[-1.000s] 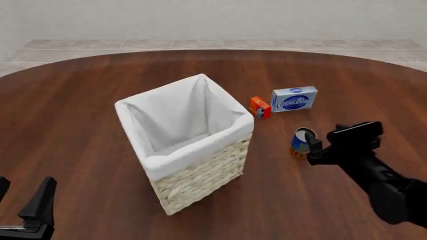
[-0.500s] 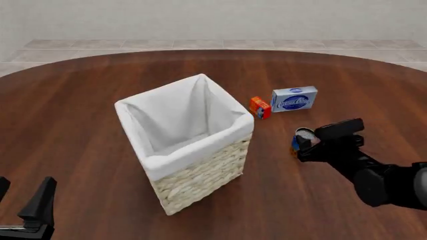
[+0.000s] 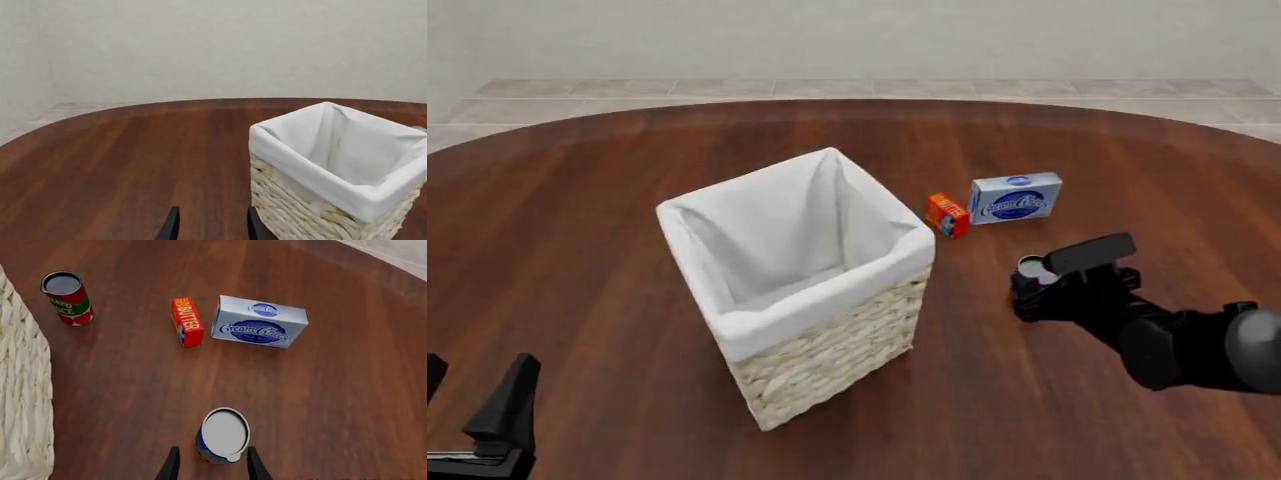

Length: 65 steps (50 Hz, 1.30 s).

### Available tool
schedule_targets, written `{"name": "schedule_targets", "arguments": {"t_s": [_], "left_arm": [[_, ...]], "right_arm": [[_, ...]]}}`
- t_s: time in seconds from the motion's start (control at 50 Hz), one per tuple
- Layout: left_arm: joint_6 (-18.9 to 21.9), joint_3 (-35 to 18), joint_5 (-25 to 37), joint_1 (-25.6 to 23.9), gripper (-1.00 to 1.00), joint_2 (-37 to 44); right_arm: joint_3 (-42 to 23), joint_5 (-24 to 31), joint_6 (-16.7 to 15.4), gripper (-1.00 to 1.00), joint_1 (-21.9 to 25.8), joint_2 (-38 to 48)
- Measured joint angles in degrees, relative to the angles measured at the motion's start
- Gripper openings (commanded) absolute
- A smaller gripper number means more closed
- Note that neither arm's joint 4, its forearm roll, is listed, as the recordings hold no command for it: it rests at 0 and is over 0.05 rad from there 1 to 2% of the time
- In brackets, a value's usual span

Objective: Pick up the alphabet soup and put it in the basket.

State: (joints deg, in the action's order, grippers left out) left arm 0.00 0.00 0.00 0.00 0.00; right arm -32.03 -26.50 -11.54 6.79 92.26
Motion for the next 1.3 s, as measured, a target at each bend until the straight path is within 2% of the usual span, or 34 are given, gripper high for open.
{"name": "schedule_targets", "arguments": {"t_s": [0.62,1.3], "left_arm": [[0.0,0.0,0.0,0.0,1.0,0.0],[0.0,0.0,0.0,0.0,1.0,0.0]], "right_arm": [[-4.23,2.35,-2.02,1.0,-2.22,5.36],[-8.27,2.98,-1.33,1.0,-2.7,12.18]]}}
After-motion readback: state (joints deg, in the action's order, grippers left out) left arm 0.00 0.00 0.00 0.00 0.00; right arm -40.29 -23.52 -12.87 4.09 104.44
